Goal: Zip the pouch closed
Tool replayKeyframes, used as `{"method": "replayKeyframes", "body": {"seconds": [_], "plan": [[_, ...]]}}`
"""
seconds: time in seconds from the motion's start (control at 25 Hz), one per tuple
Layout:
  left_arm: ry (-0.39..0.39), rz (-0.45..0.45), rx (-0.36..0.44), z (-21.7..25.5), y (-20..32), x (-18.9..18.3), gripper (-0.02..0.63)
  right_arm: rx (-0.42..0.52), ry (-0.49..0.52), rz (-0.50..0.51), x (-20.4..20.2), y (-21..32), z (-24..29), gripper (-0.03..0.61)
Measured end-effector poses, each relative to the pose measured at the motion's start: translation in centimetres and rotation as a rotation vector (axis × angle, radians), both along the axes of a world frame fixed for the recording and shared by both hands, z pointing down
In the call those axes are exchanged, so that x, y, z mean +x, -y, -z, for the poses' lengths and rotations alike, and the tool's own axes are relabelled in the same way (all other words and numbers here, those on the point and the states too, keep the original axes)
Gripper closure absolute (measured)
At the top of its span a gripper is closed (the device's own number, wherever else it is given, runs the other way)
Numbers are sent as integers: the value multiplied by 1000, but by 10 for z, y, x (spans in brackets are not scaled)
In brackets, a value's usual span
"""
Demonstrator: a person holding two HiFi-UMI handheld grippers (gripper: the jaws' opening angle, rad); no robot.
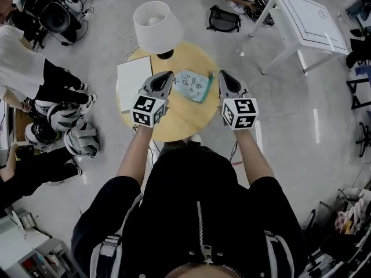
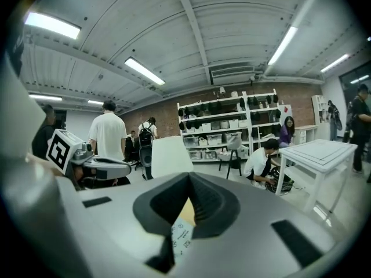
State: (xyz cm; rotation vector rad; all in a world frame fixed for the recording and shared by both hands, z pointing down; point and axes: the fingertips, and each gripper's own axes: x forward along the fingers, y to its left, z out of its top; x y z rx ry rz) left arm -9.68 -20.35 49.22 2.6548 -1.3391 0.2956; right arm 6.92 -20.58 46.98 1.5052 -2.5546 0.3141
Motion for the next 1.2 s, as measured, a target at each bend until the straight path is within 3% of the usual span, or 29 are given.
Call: {"method": "replayKeyframes", "body": {"seconds": [0.24, 0.6, 0.92, 0.96, 1.04, 1.2], "plan": [[9, -97, -61, -22, 23, 29, 614, -50, -21, -64, 21, 1, -18, 574], [52, -225, -207, -104, 42, 82, 612, -163, -37, -132, 47, -16, -78, 574], [55, -247, -315, -163, 70, 106, 611, -215, -56, -174, 53, -21, -119, 574], [47, -242, -336, -169, 74, 111, 605, -219, -57, -180, 56, -21, -121, 574], [21, -234, -393, -179, 83, 122, 489, -230, -55, -194, 64, -23, -126, 574], [-42, -195, -540, -209, 105, 141, 437, -255, -51, -223, 79, -25, -137, 574]]}}
